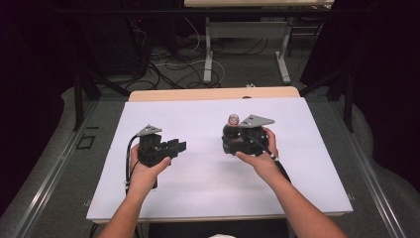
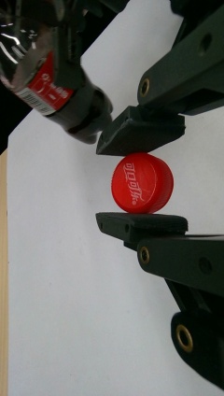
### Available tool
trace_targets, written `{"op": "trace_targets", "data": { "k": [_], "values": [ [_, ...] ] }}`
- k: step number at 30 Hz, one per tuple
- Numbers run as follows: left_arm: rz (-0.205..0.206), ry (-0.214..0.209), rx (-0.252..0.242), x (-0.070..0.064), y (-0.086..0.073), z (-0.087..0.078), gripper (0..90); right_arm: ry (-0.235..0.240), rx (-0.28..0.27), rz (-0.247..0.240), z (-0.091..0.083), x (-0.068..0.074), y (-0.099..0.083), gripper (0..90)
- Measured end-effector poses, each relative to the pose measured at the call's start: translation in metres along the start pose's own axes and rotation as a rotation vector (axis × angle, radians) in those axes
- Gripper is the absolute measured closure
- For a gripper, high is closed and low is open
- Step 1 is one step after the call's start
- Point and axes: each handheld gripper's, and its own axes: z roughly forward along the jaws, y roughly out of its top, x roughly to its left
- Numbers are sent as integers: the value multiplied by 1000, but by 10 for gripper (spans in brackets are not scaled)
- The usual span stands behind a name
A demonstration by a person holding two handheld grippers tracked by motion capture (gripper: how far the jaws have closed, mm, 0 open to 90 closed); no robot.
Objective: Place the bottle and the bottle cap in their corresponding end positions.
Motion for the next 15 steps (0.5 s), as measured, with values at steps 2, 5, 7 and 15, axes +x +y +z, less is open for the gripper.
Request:
{"op": "trace_targets", "data": {
  "k": [2, 5, 7, 15],
  "values": [
    [-3, -2, 4, 3, -1, 0, 616, -6, -1, 13, 11, -5, 7, 296],
    [-9, 0, -3, 3, -1, -1, 616, -8, -3, 21, 19, -8, 12, 296],
    [-9, 2, -7, 4, -1, -1, 616, -14, -1, 49, 31, -10, 17, 296],
    [-21, 9, -14, 8, -2, -4, 616, -50, -7, 75, 65, -16, 18, 296]
  ]
}}
